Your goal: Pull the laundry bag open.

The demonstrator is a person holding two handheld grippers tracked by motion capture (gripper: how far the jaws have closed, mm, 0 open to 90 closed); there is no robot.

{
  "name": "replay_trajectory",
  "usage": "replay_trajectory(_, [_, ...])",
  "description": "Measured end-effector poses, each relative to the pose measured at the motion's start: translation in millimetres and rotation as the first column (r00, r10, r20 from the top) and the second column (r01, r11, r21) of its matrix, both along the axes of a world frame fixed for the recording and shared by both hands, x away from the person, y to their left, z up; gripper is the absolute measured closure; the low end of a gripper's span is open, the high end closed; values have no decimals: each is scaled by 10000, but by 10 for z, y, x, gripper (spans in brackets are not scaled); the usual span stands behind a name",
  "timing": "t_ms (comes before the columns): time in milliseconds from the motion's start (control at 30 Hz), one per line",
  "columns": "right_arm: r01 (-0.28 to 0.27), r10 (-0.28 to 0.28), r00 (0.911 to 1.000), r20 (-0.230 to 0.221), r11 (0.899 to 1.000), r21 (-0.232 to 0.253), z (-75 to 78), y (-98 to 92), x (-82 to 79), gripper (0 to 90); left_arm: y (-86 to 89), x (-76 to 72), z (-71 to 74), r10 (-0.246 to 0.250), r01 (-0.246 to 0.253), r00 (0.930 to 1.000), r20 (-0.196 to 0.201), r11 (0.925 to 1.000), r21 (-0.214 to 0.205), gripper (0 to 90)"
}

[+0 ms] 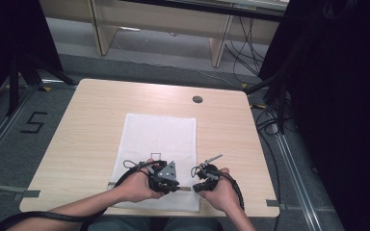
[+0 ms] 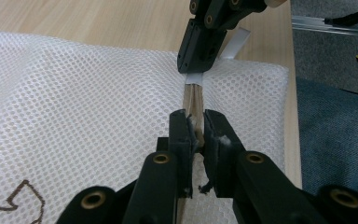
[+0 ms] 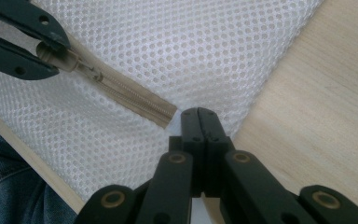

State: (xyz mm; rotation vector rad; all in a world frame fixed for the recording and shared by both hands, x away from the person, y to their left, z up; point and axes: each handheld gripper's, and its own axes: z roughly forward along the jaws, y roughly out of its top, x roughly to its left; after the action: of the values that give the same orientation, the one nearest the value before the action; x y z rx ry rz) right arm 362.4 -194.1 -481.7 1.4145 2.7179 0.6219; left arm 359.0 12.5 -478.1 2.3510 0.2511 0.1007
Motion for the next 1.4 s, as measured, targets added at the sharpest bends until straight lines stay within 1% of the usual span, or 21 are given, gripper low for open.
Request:
replay_trajectory(33, [-25,25,10000,16,10000,0,-2,-1,2,900,2,-6,1,57,-57,9999,118,10000,38,817])
replay_trajectory(67, [75,-75,10000,-26,10000,-37,3,1,-3,900,6,-2,4,12,-12,10000,65,10000,47,817])
replay_trajectory(100, [75,-75,10000,-26,10000,-37,3,1,-3,900,12,5,9,-59,58,9998,176,9999,97,817])
replay_trajectory(133, [74,-75,10000,-27,10000,-38,3,2,-2,900,15,3,5,-5,4,9999,147,10000,16,817])
replay_trajectory(233, [51,-51,10000,-19,10000,-25,2,-1,-1,900,17,3,5,-54,53,9998,182,10000,81,817])
replay_trajectory(267, [-224,223,9997,129,9997,80,-12,-14,16,900,16,-4,1,38,-38,10000,76,10000,42,817])
replay_trajectory(300, [-224,223,9997,129,9997,80,-12,-14,16,900,18,1,3,-26,25,9999,151,10000,41,817])
replay_trajectory(333, [-246,245,9996,149,9997,95,-11,-14,15,900,17,-6,1,43,-44,10000,68,10000,28,817])
replay_trajectory(567, [-227,226,9997,94,9997,92,-11,-13,14,900,27,-12,6,55,-56,10000,81,10000,41,817])
replay_trajectory(600, [-286,284,9995,156,9996,88,-13,-14,16,900,34,-5,11,-24,23,9998,214,10000,73,817])
replay_trajectory(633, [-235,235,9997,93,9997,69,-10,-12,14,900,40,-14,7,99,-99,9999,47,10000,-1,817])
replay_trajectory(667, [-61,61,10000,7,10000,43,-4,-4,4,900,44,-15,7,89,-90,9999,92,10000,38,817])
replay_trajectory(700, [-274,272,9995,164,9996,94,-10,-12,14,900,50,-13,9,94,-95,9999,84,10000,28,817])
replay_trajectory(733, [-214,213,9997,71,9997,81,-10,-12,13,900,51,-14,7,98,-98,9999,72,10000,4,817])
replay_trajectory(933, [-276,275,9995,151,9996,97,-14,-14,16,900,57,-16,5,77,-78,9999,108,10000,46,817])
replay_trajectory(1067, [-209,208,9997,96,9997,95,-11,-12,13,900,77,-19,9,110,-110,9999,55,9999,-3,817])
replay_trajectory(1233, [-207,206,9997,125,9997,86,-12,-12,12,900,90,-21,14,111,-112,9999,102,9999,49,817])
replay_trajectory(1267, [-209,208,9997,110,9997,98,-13,-11,12,900,96,-15,19,29,-30,9998,199,10000,60,817])
replay_trajectory(1300, [-219,218,9997,93,9997,96,-11,-12,13,900,99,-24,16,142,-142,9999,50,9999,-7,817])
replay_trajectory(1333, [-223,222,9997,95,9997,96,-12,-13,13,900,101,-24,16,119,-120,9999,111,9999,44,817])
replay_trajectory(1400, [-216,215,9997,91,9997,101,-12,-13,13,900,110,-22,16,116,-116,9999,75,9999,-9,817])
